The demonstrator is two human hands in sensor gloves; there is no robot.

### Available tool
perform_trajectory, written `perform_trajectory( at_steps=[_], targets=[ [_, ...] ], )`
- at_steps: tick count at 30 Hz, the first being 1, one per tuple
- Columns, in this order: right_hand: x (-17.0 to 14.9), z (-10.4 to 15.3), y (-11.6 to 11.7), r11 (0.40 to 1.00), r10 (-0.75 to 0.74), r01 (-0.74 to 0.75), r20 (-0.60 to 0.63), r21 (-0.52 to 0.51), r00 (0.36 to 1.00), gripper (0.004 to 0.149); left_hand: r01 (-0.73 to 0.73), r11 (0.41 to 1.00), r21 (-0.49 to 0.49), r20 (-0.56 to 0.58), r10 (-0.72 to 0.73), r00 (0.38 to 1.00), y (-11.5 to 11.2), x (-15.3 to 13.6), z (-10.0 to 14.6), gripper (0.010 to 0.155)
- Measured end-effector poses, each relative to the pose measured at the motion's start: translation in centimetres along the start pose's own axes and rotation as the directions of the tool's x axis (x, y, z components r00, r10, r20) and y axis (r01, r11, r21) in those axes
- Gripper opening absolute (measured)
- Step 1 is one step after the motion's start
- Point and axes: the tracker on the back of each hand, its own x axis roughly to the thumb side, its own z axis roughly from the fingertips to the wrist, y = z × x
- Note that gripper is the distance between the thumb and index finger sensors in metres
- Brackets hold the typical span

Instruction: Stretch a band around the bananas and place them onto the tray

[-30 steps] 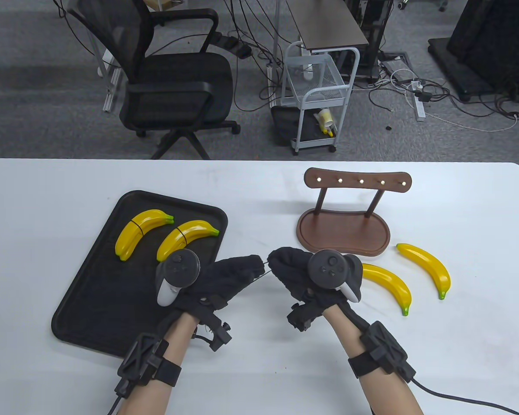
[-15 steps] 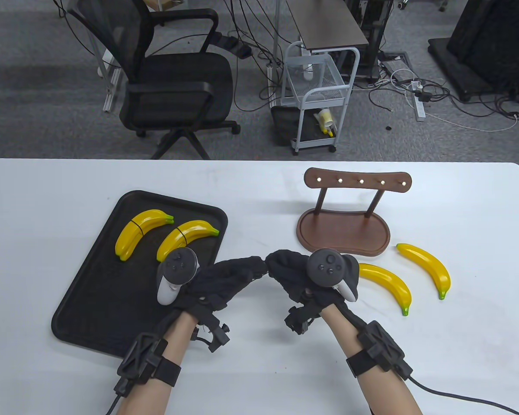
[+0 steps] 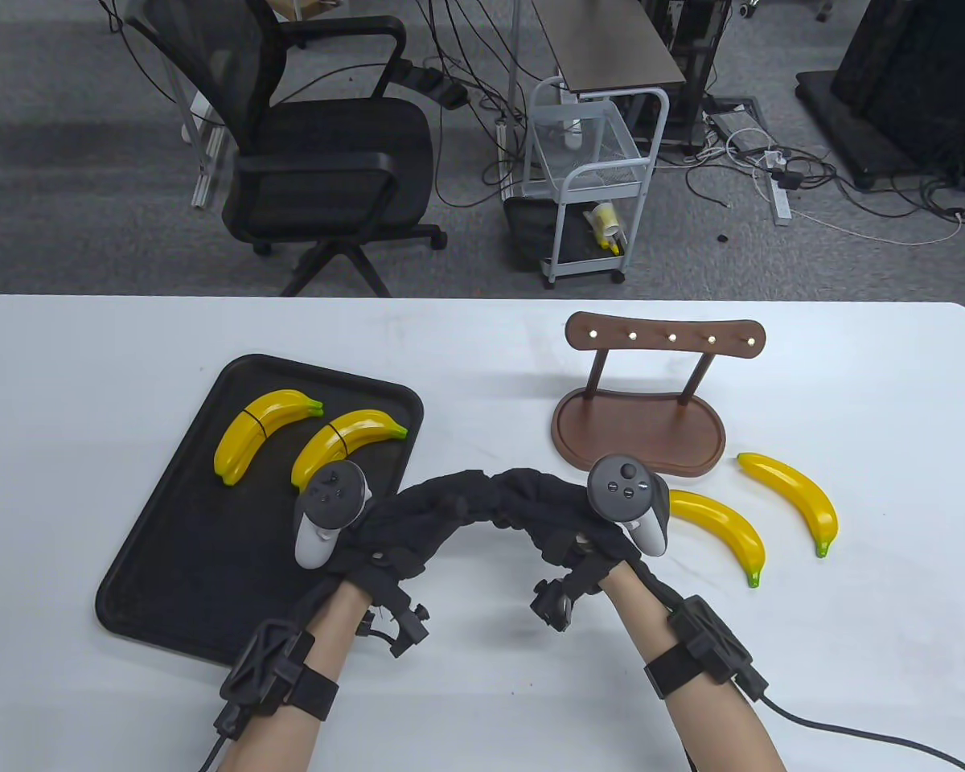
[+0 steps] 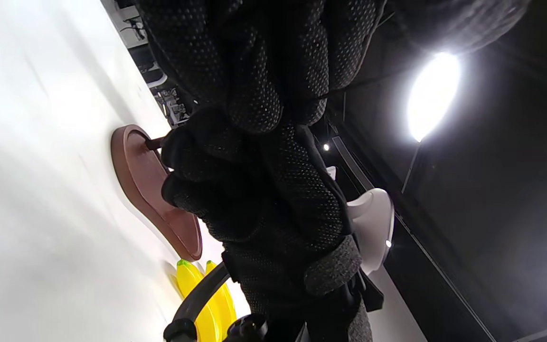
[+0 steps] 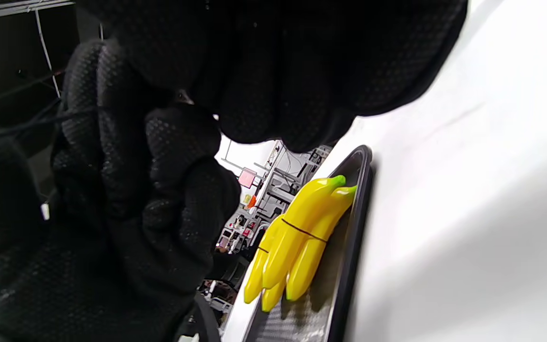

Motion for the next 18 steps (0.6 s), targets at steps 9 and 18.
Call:
perform_trajectory(
  at_steps=[9,18],
  targets=[
    [-0.1,0.0,-0.2,1.0,0.025,-0.024,0.009,-0.004,1.0,0.04,0.12,0.993,0.019,-0.008,-0.12,0.993,0.3,0.6,0.2,0.07],
    [0.5,0.3,-0.9,0.983,0.182,-0.182,0.036,-0.012,0.983,0.047,0.235,0.97,0.066,-0.015,-0.235,0.972,1.3,1.4,0.5,0.071]
  ],
)
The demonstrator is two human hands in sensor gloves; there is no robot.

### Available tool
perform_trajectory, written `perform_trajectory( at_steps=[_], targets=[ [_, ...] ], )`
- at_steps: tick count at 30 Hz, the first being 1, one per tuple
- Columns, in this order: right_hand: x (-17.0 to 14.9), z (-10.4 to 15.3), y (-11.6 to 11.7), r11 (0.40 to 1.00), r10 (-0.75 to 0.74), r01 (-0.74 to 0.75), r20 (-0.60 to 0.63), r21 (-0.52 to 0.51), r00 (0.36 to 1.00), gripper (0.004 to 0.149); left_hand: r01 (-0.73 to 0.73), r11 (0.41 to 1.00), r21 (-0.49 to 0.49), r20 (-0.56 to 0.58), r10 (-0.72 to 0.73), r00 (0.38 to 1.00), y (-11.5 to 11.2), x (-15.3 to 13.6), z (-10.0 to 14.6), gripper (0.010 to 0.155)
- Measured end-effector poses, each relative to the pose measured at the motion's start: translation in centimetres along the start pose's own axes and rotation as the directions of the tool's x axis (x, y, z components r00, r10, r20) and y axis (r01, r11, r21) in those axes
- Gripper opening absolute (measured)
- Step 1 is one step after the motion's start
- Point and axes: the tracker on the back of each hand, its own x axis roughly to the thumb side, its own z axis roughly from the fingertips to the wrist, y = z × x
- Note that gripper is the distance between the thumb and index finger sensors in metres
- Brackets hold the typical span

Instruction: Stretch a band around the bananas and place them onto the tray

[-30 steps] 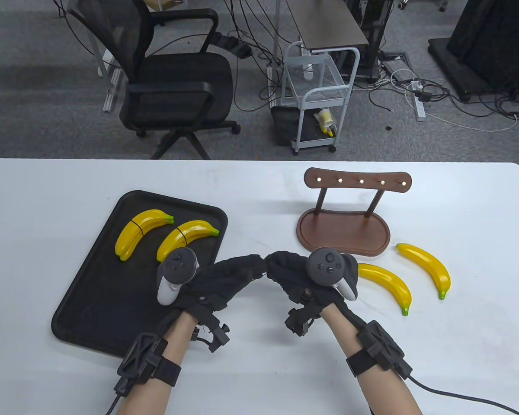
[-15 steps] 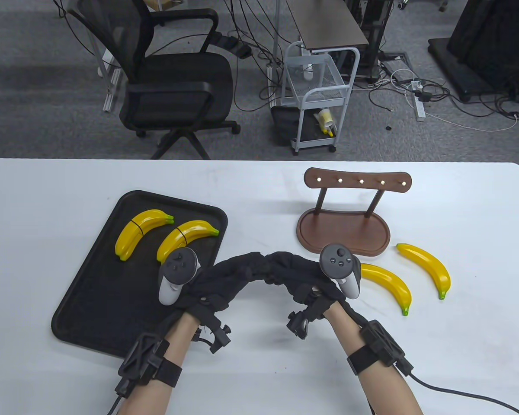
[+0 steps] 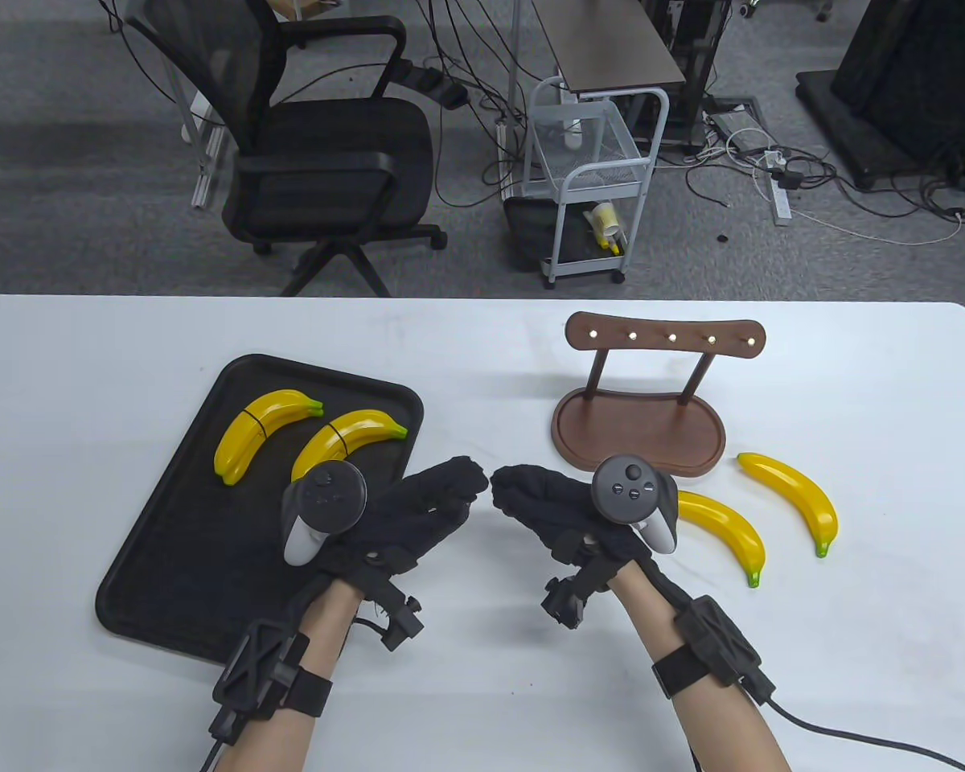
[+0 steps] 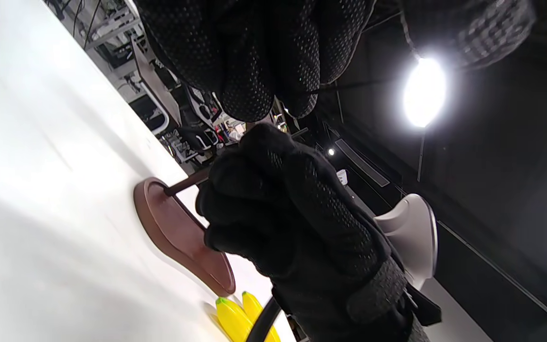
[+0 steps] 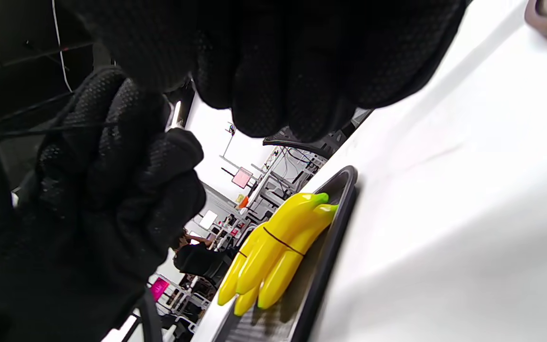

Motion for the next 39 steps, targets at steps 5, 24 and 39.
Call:
perform_trajectory(
  at_steps=[5,24,39],
  targets=[
    [0.2,0.3,-0.7,0.995,0.098,-0.097,0.006,-0.013,0.995,0.051,0.079,0.997,0.025,-0.003,-0.079,0.997,0.5,0.4,0.1,0.071],
    [-3.0,5.0,-7.6,0.868,0.465,-0.481,-0.138,-0.121,0.874,0.061,0.474,0.88,0.024,-0.066,-0.472,0.879,0.3,0.3,0.3,0.072],
    [-10.2,9.7,-12.9,0.763,0.532,-0.628,-0.405,-0.151,0.744,0.066,0.499,0.867,-0.003,-0.094,-0.497,0.863,-0.1,-0.9,0.3,0.072]
  ],
)
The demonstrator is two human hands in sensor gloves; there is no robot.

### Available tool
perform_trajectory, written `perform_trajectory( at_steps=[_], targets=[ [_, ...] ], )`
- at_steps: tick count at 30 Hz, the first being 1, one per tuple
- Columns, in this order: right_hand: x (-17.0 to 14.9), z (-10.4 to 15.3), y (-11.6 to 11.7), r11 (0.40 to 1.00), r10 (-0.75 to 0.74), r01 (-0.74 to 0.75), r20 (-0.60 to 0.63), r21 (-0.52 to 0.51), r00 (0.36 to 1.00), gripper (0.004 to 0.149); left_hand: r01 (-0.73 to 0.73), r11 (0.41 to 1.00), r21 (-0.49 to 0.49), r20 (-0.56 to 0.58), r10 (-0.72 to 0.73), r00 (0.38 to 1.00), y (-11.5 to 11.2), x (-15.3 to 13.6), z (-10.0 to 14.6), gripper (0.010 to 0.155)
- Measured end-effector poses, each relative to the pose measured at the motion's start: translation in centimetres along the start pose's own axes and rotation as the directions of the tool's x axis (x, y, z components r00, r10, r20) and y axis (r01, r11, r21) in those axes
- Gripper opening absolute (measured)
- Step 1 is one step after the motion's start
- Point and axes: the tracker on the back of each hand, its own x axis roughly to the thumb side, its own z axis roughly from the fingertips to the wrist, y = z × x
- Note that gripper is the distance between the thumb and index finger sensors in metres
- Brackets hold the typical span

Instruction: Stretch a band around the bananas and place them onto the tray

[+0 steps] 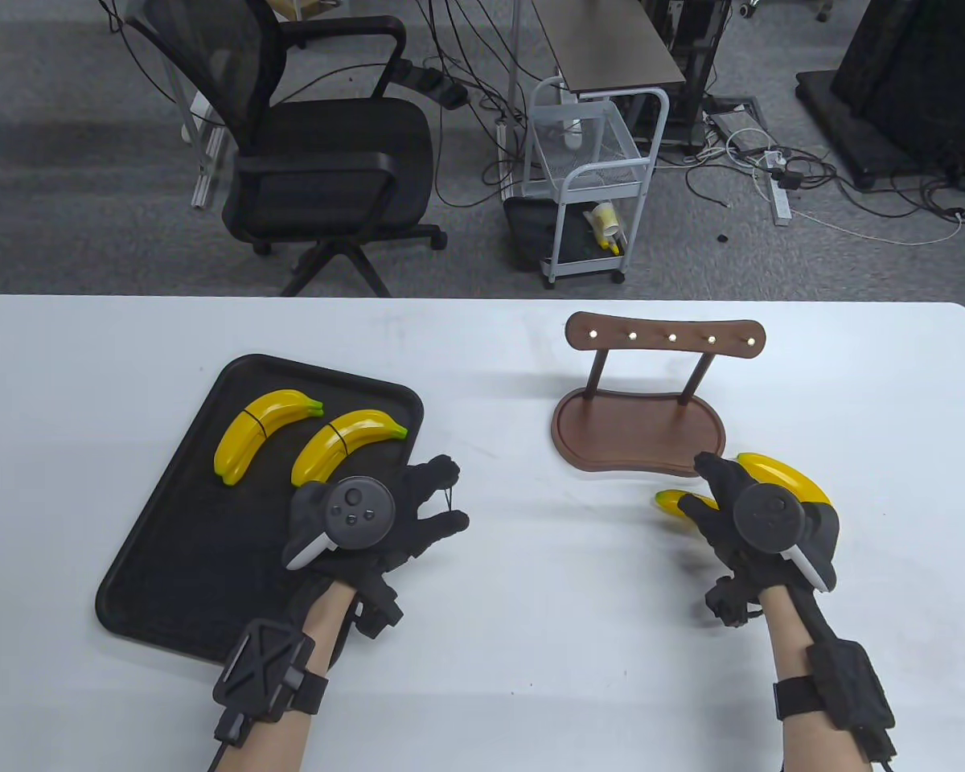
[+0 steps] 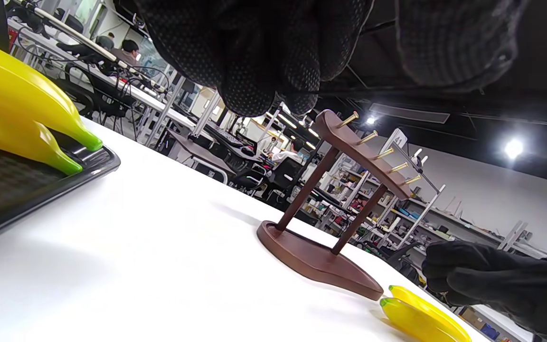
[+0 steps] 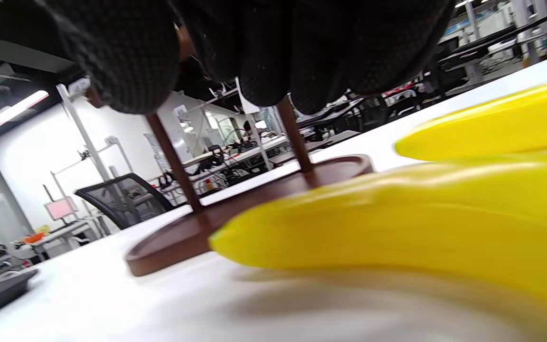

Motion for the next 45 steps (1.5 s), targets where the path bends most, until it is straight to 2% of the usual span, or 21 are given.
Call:
perform_trajectory(
  at_steps=[16,31,39,45],
  targets=[
    [-3.0,0.1,2.5,0.979,0.165,-0.151,-0.09,0.137,0.982,0.071,-0.014,1.0,-0.004,0.001,0.014,1.0,0.0,0.1,0.0,0.071],
    [-2.7,-0.3,3.8,0.943,0.269,-0.248,-0.069,0.221,0.961,0.074,-0.023,1.0,-0.013,0.001,0.023,1.0,-0.1,0.1,0.0,0.07],
    [-2.7,-0.4,3.8,0.945,0.25,-0.23,-0.059,0.232,0.966,0.073,-0.024,1.0,-0.011,0.002,0.024,1.0,-0.1,0.1,0.0,0.069],
    [-2.7,-0.5,2.7,0.971,0.197,-0.185,-0.07,0.151,0.978,0.072,-0.023,1.0,-0.01,0.004,0.023,1.0,-0.1,0.1,-0.1,0.07]
  ],
)
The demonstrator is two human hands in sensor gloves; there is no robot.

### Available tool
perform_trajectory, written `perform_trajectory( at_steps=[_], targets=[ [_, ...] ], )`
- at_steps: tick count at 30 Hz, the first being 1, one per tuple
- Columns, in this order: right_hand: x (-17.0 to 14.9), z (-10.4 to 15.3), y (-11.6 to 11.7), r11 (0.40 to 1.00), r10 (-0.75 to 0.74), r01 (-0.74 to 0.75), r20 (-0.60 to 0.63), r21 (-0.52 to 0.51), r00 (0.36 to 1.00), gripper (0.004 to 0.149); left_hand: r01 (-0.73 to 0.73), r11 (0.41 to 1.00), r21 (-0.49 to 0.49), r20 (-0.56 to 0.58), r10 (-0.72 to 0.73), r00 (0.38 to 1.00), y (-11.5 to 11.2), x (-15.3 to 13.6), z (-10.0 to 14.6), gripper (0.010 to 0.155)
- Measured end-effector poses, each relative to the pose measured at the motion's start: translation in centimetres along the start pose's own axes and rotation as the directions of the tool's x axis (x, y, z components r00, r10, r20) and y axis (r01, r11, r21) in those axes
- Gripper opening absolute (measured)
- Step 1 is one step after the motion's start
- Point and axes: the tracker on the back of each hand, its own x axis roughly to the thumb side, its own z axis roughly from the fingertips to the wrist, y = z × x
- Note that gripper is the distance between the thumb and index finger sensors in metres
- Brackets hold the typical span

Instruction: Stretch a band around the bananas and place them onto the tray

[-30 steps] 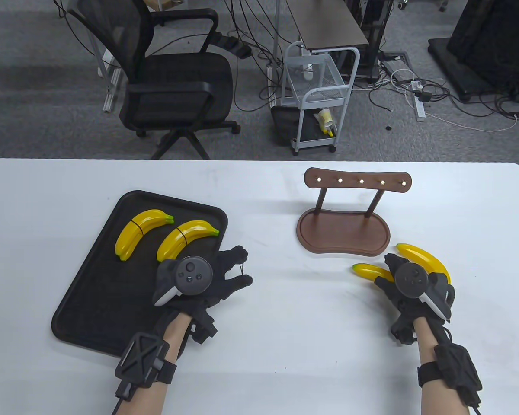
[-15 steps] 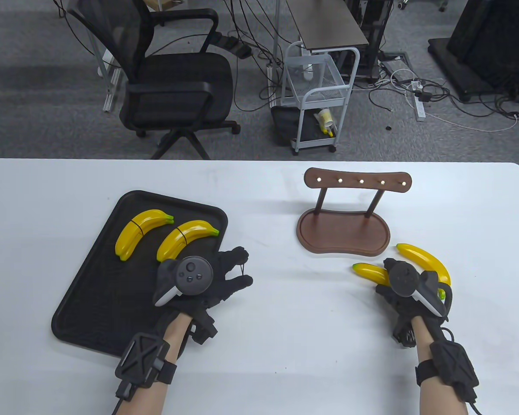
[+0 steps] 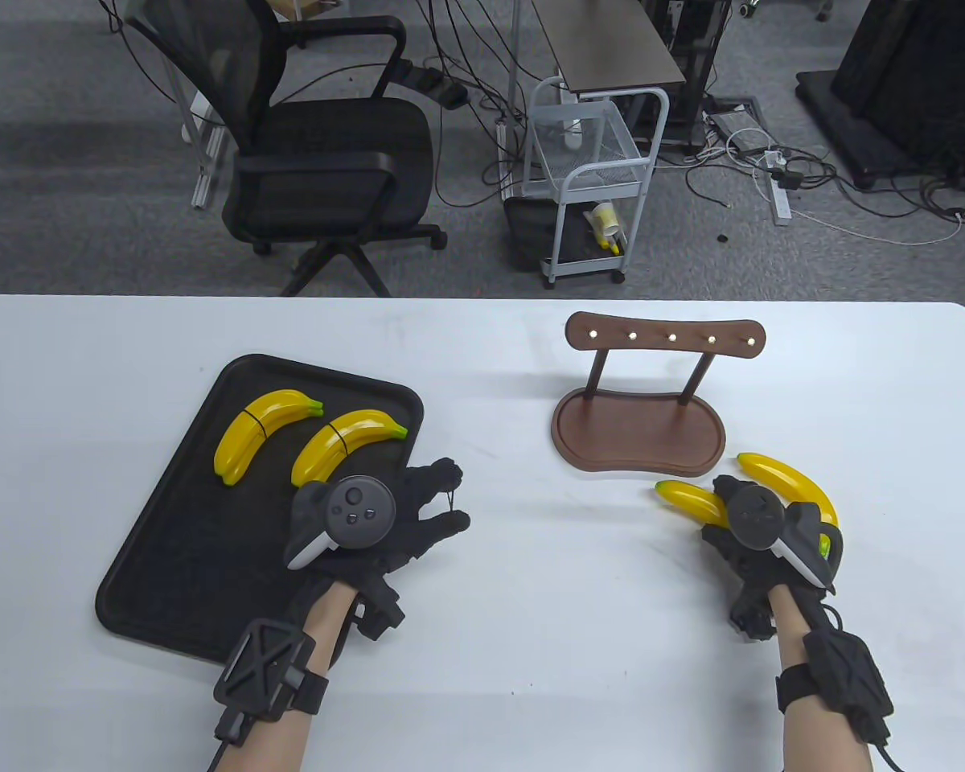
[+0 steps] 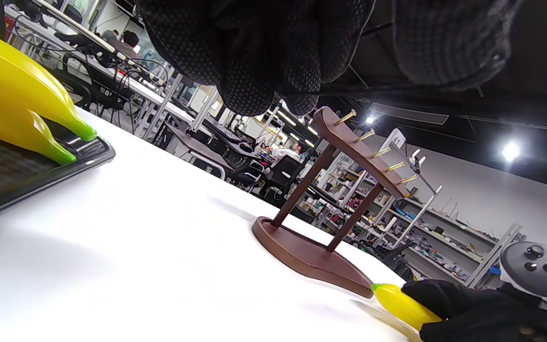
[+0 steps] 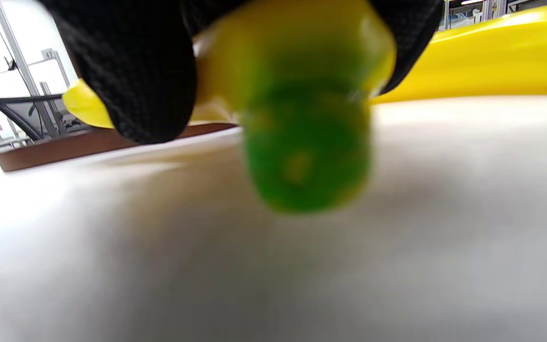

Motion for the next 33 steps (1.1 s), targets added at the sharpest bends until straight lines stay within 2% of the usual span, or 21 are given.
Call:
perform_trajectory(
  at_steps=[8,19,26,33],
  targets=[
    [-0.5,-0.3,-2.1,0.998,-0.04,0.041,0.015,-0.051,0.999,0.071,-0.006,1.0,-0.003,0.001,0.006,1.0,-0.1,0.0,0.0,0.07],
    [-3.1,-1.1,-5.5,0.992,-0.046,0.043,-0.022,-0.118,0.999,0.071,0.011,1.0,-0.019,-0.011,-0.011,1.0,-0.5,-0.1,0.0,0.07],
    [-5.1,-2.1,-6.1,0.991,-0.032,0.023,-0.071,-0.128,0.997,0.071,0.012,1.0,-0.02,-0.013,-0.012,1.0,-0.5,0.0,0.0,0.069],
    [-7.1,-3.0,-5.8,0.992,-0.031,0.015,-0.125,-0.124,0.992,0.07,0.014,1.0,-0.018,-0.014,-0.014,1.0,-0.5,-0.1,0.0,0.069]
  ],
)
